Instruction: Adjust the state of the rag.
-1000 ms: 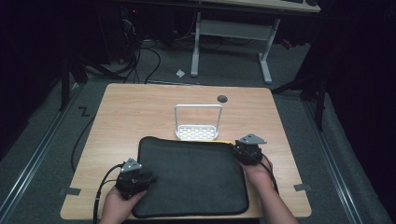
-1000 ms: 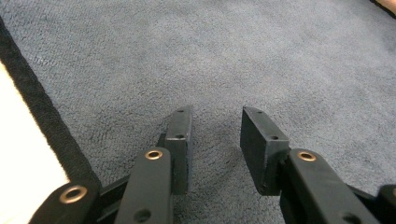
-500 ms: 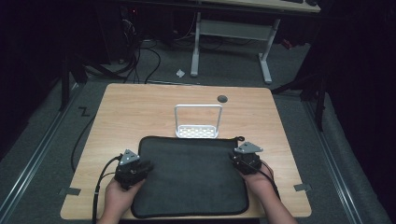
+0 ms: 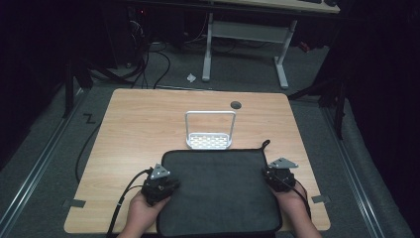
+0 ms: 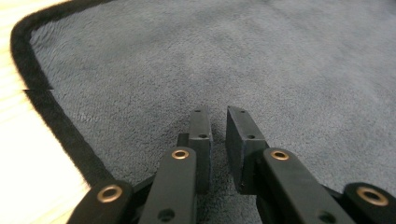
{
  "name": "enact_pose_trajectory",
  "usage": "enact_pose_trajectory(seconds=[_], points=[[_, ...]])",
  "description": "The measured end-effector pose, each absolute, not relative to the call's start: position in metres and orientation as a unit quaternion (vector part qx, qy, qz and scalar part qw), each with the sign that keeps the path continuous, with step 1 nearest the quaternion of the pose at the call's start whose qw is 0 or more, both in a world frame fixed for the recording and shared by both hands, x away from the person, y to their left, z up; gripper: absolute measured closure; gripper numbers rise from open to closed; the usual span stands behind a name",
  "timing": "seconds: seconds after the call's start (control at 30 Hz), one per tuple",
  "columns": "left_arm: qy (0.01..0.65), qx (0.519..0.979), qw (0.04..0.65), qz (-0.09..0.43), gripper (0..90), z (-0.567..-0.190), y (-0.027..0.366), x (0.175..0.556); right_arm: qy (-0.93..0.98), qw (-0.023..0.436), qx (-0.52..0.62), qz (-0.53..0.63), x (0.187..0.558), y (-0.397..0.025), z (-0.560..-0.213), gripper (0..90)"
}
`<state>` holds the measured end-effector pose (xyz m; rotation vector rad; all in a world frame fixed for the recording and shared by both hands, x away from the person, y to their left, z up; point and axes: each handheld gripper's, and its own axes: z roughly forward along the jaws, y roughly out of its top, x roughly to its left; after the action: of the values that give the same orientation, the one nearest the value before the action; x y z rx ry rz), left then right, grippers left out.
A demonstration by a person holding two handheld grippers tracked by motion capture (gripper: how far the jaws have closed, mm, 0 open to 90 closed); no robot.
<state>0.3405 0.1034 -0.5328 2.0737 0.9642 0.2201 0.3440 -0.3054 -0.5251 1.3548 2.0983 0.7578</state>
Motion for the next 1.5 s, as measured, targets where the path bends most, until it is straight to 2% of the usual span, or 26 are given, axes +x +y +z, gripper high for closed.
enact_pose_trajectory(seconds=[0.13,0.2,0.23,0.3,0.33,0.53,0.6,0.73,0.87,1.17,1.33,1.37,1.5], points=[[0.384,0.822,0.412,0.081,79.8,-0.533,0.104,0.342,0.774,0.271,0.499,0.280,0.345,-0.306,-0.526,79.9],[0.385,0.820,0.416,0.079,78.1,-0.533,0.104,0.342,0.773,0.273,0.499,0.280,0.345,-0.306,-0.526,77.3],[0.386,0.819,0.415,0.088,76.1,-0.533,0.103,0.341,0.773,0.271,0.494,0.292,0.342,-0.306,-0.524,72.1],[0.392,0.811,0.419,0.112,74.8,-0.529,0.107,0.342,0.771,0.273,0.492,0.298,0.340,-0.306,-0.523,70.2],[0.397,0.804,0.427,0.114,70.3,-0.528,0.110,0.344,0.769,0.269,0.491,0.310,0.337,-0.306,-0.519,67.4],[0.433,0.782,0.430,0.127,59.7,-0.525,0.127,0.373,0.763,0.273,0.484,0.328,0.330,-0.302,-0.515,59.7],[0.436,0.780,0.431,0.124,56.0,-0.523,0.130,0.385,0.762,0.261,0.492,0.331,0.331,-0.301,-0.515,54.8],[0.434,0.785,0.423,0.130,51.6,-0.523,0.133,0.405,0.758,0.272,0.490,0.333,0.329,-0.301,-0.515,55.0],[0.444,0.784,0.418,0.120,46.4,-0.528,0.132,0.420,0.759,0.270,0.483,0.342,0.327,-0.298,-0.514,50.2],[0.456,0.778,0.407,0.143,46.5,-0.536,0.130,0.427,0.779,0.268,0.446,0.350,0.318,-0.271,-0.508,46.5],[0.436,0.794,0.383,0.180,60.0,-0.535,0.119,0.422,0.798,0.267,0.406,0.356,0.310,-0.244,-0.505,45.0],[0.433,0.796,0.380,0.184,60.0,-0.535,0.118,0.422,0.803,0.270,0.397,0.353,0.309,-0.239,-0.505,45.0],[0.429,0.797,0.386,0.179,70.8,-0.536,0.120,0.421,0.819,0.267,0.377,0.341,0.308,-0.222,-0.509,44.2]])
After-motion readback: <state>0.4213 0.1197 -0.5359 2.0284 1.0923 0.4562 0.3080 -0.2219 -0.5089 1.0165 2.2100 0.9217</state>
